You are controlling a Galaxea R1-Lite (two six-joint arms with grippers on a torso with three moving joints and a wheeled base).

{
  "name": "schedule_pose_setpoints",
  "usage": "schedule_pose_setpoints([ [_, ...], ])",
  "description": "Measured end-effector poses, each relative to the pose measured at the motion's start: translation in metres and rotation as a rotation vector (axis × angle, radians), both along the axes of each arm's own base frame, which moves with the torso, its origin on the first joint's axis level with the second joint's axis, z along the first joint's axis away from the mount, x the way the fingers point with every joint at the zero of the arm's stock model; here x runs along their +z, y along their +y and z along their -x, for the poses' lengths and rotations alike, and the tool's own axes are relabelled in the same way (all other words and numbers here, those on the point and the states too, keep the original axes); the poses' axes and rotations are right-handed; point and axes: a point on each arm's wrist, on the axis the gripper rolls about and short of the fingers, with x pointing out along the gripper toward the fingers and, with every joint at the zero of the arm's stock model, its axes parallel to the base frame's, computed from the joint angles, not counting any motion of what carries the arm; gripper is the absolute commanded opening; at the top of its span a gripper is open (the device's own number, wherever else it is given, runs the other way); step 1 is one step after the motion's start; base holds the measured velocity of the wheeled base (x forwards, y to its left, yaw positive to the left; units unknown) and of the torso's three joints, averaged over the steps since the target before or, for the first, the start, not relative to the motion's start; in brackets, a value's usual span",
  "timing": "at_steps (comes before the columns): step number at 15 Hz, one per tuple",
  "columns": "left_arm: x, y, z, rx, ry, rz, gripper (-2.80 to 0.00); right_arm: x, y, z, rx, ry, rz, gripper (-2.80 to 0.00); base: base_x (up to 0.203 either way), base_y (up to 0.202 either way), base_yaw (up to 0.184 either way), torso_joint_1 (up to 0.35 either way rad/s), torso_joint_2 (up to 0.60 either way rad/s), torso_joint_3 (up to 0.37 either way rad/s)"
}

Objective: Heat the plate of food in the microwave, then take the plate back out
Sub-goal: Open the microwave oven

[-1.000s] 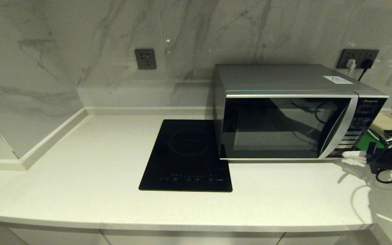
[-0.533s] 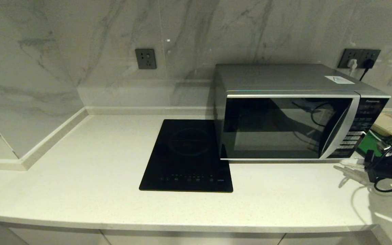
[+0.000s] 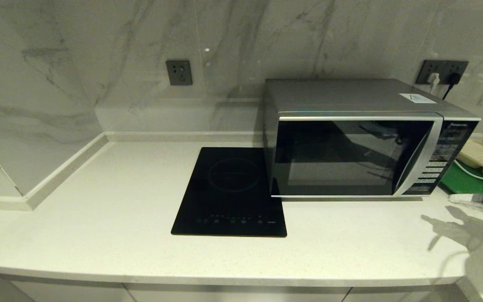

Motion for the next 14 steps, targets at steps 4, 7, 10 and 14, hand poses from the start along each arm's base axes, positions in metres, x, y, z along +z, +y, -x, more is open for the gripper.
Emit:
schedule_pose_setpoints([
  [4,0.0,0.0,0.0,0.0,-0.001,-0.001,-2.8,0.102,0.06,0.028,0.012,0.006,0.13,-2.8,0.0,0.0,0.0,0.0,0.0,0.0],
  [7,0.0,0.0,0.0,0.0,0.0,-0.001,-2.8,0.181,0.14,0.053,0.069,-0.002,0.21,-2.8,0.0,0.0,0.0,0.0,0.0,0.0],
  [10,0.0,0.0,0.0,0.0,0.0,-0.001,-2.8,0.246,0.212,0.104,0.168,-0.06,0.225,-2.8,0.0,0.0,0.0,0.0,0.0,0.0],
  [14,0.0,0.0,0.0,0.0,0.0,0.0,-2.8,0.274,0.239,0.202,0.196,-0.051,0.328,-2.8,0.0,0.0,0.0,0.0,0.0,0.0],
])
